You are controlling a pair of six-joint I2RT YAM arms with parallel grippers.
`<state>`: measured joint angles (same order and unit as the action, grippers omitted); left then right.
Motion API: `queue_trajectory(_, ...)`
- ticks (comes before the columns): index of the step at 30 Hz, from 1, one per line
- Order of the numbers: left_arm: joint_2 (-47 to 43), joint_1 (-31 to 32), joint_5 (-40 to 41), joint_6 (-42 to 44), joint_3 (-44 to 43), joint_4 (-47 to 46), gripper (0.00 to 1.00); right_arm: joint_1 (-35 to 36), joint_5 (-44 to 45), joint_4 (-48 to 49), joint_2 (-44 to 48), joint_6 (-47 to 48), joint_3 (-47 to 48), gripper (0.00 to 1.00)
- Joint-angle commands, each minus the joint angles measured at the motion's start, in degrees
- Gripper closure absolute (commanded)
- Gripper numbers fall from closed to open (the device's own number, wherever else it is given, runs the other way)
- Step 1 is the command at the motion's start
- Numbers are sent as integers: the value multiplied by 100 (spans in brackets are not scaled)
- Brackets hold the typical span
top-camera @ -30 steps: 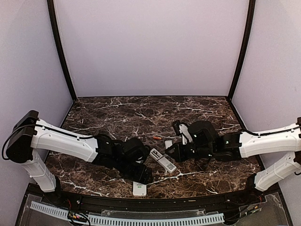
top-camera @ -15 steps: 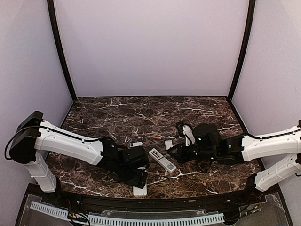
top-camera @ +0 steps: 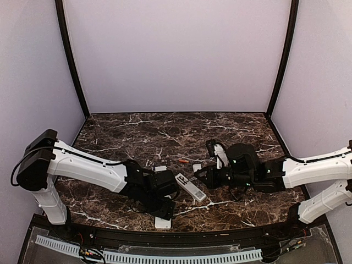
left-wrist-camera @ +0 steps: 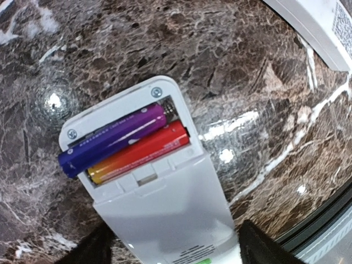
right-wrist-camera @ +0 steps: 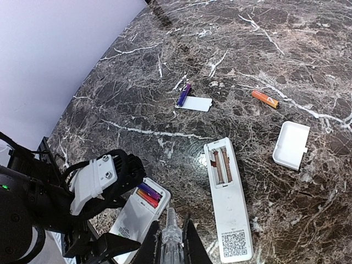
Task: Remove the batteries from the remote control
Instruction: Adjust the remote control at the center of the board, then remove the battery from the remote control without the battery cover.
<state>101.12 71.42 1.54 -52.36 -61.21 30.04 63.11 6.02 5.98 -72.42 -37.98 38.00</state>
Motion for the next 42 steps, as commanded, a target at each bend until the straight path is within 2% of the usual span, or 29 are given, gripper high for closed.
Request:
queue_trajectory(1,201,-35,-23,229,-70,105,33,15,138,163,23,70,-77,100)
queue_trajectory(3,187,-74,86,411,-55,166,48,-23,109,142,26,70,-97,100)
queue_trajectory(6,90,-240,57,828,15,83,55,-109,24,183,51,45,-153,100)
queue_trajectory(10,-68,-577,-654,2037,156,-372,58,-175,-86,289,26,152,-183,100)
queue_trajectory(15,-120,-1070,-1631,3708,151,-418,60,-185,-416,330,-187,398,-52,100)
queue_trajectory(19,-60,-1339,-1804,4797,-150,-34,61,-172,-579,247,-468,349,123,100)
queue_trajectory(22,52,-1429,-1762,5255,-338,86,63,-162,-731,307,-652,189,215,100)
queue_trajectory(25,170,-1635,-2212,5419,-323,-51,64,-93,-820,502,-702,123,165,100)
queue_trajectory(28,261,-1747,-2482,5566,-306,-83,65,-79,-690,306,-726,72,178,100)
queue_trajectory(33,328,-1764,-2526,5665,-275,-45,65,-77,-404,-139,-824,133,330,100)
queue_trajectory(42,390,-1764,-2529,5666,-285,-45,67,-71,-490,-201,-1256,197,589,100)
